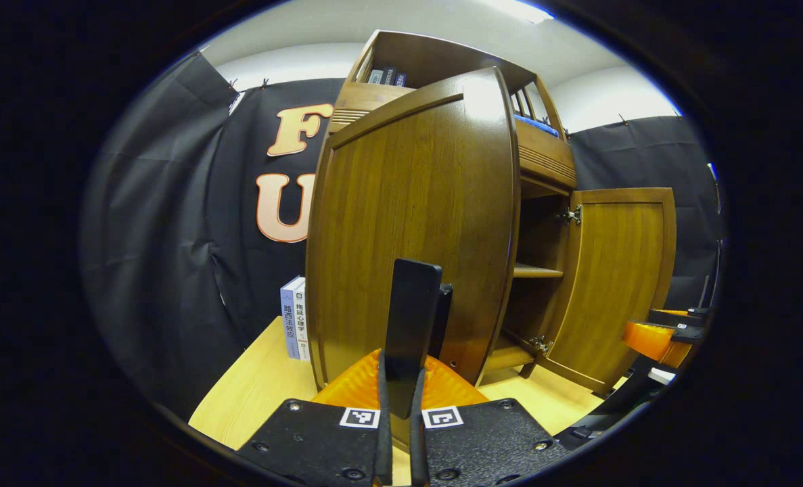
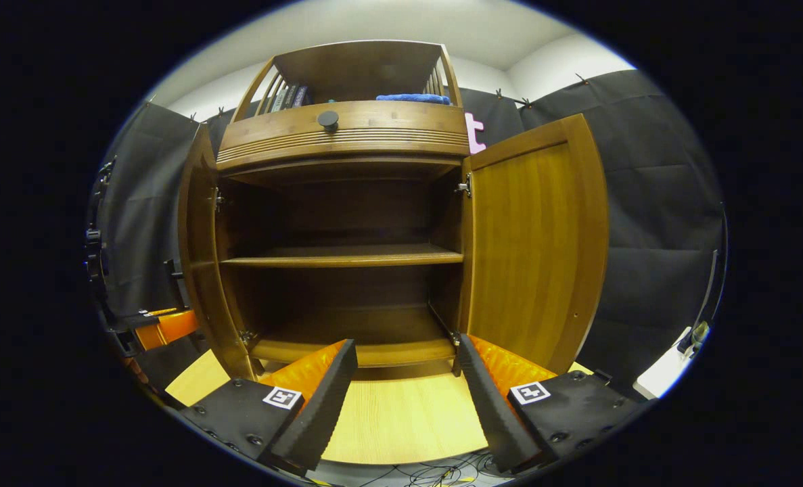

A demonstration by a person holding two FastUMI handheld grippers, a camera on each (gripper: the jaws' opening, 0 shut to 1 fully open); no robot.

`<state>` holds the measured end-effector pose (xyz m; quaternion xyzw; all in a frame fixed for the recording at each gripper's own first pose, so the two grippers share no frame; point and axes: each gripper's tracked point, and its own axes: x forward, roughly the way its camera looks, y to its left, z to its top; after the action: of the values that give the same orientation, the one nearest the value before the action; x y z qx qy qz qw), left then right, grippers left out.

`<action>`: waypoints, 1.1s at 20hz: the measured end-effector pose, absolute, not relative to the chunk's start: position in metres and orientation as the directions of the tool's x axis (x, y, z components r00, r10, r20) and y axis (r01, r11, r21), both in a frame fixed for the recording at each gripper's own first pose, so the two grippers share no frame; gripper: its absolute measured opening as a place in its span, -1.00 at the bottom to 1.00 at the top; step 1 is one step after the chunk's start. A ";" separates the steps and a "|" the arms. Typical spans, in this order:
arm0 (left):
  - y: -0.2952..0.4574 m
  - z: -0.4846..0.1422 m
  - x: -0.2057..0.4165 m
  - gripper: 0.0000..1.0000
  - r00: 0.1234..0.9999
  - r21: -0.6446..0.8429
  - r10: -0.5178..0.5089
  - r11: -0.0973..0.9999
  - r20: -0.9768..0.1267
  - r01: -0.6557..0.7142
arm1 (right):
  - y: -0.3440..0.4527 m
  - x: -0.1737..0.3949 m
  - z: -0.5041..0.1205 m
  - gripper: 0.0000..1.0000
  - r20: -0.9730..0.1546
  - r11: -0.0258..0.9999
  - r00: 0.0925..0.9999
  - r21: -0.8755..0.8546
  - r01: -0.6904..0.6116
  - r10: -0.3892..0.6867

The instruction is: Open the right door of the double-door shoe cabinet with the right hand, and open the left door with the left hand.

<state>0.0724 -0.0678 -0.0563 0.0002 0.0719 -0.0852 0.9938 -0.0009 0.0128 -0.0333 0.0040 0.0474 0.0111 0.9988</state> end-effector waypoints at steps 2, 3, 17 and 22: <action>-0.062 -0.057 0.070 -0.81 0.979 -0.015 -0.145 0.989 -0.146 0.144 | 0.017 0.001 -0.031 0.83 -0.090 1.000 0.996 0.001 -0.030 0.030; -0.057 -0.057 0.068 -0.85 0.980 -0.016 -0.136 0.991 -0.146 0.135 | 0.019 0.001 -0.030 0.83 -0.088 0.999 0.996 -0.002 -0.035 0.035; -0.005 -0.047 0.059 -0.98 0.992 -0.008 -0.002 1.000 -0.128 0.001 | 0.066 0.011 -0.029 0.83 -0.105 0.984 0.979 -0.002 -0.176 0.175; -0.003 -0.042 0.053 -0.95 0.993 0.005 -0.008 1.000 -0.122 0.009 | 0.080 0.013 -0.032 0.83 -0.113 0.977 0.970 0.004 -0.215 0.214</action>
<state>0.0535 -0.0031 -0.0421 0.0027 0.0611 -0.0042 0.9981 0.0130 0.0797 -0.0325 -0.0041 0.0566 0.1080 0.9925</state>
